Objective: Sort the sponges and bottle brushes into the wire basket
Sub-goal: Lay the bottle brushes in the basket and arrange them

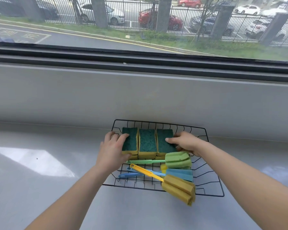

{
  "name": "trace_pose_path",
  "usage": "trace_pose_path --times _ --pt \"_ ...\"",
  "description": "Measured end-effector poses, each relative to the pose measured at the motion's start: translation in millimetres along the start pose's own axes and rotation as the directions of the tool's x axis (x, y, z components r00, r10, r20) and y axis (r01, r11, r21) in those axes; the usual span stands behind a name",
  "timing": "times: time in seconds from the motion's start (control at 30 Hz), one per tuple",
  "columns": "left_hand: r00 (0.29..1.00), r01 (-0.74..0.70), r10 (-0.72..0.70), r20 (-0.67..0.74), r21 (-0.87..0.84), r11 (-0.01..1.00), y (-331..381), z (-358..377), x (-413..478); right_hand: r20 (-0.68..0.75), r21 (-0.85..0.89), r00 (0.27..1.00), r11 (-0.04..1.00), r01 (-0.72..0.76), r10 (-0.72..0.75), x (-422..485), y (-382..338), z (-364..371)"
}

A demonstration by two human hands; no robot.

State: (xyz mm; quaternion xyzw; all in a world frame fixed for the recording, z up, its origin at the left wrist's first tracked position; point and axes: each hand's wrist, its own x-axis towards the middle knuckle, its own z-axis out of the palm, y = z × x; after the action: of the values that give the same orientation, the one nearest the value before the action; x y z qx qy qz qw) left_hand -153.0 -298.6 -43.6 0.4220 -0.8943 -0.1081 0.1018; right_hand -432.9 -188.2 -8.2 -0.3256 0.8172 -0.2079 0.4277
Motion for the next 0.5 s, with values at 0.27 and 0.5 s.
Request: trace_pose_path --times 0.27,0.5 --pt "0.999 0.041 -0.036 -0.038 0.113 0.993 24.3 2.7 6.7 0.016 -0.073 1.000 0.997 -0.004 0.005 2.1 -5.3 -1.5" --pt "0.998 0.056 -0.051 -0.037 0.174 0.983 26.2 5.5 19.8 0.020 0.003 0.999 1.000 0.029 -0.030 5.7 -1.4 3.1"
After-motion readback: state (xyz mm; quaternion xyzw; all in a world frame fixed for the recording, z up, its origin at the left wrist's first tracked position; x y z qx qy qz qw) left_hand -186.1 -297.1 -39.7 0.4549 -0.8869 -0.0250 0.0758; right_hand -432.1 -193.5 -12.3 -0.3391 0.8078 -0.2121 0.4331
